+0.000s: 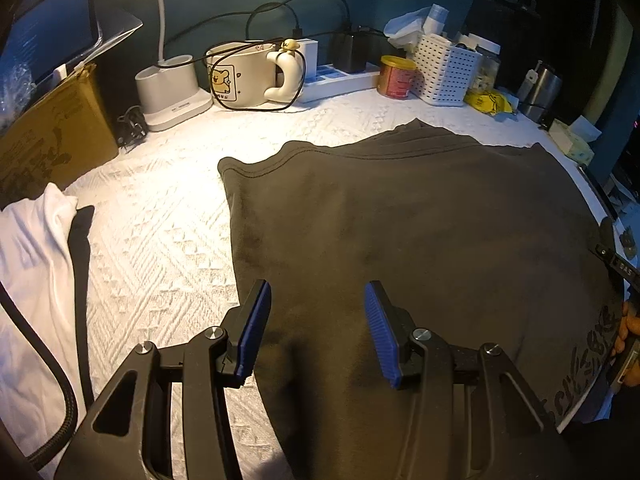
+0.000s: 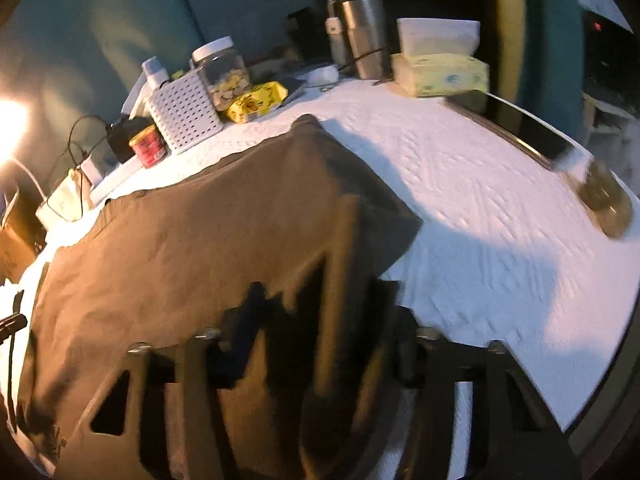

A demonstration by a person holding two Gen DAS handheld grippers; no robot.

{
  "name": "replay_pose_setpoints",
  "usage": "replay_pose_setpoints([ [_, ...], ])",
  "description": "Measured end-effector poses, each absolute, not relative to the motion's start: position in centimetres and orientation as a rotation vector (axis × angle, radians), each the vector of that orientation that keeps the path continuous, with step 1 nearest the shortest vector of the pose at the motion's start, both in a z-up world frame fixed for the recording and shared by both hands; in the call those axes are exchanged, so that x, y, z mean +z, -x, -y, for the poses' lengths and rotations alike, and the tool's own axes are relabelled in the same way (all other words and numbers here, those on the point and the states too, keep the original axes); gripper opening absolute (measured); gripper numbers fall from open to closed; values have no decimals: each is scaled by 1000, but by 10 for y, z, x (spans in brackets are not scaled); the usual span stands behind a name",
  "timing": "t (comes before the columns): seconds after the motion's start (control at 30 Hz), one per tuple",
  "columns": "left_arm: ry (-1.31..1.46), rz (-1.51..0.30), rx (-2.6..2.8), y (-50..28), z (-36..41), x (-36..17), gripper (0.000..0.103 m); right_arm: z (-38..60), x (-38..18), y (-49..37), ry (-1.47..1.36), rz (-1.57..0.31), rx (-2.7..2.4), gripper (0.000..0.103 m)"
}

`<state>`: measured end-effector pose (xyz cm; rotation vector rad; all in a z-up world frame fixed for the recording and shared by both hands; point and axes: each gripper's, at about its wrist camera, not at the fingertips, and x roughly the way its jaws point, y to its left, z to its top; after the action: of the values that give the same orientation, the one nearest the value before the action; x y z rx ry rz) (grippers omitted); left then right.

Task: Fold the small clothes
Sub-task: 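Grasp the shirt's side edge with the right gripper and lift it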

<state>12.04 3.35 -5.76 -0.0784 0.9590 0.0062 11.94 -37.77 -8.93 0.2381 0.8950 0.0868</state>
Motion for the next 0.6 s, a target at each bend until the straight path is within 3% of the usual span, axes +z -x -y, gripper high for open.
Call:
replay_pose_setpoints([
  [0.03,81,-961,9,-120,-33,-58,48,377,-89,-125,-228,-902,92,32],
  [0.2,89,-962,19,-121,-32,-55,48,370,-91,-138,-178,-924,148,21],
  [0.6,116,-928,25,-112,-47,-51,48,346,-48,-137,-244,-838,323,18],
])
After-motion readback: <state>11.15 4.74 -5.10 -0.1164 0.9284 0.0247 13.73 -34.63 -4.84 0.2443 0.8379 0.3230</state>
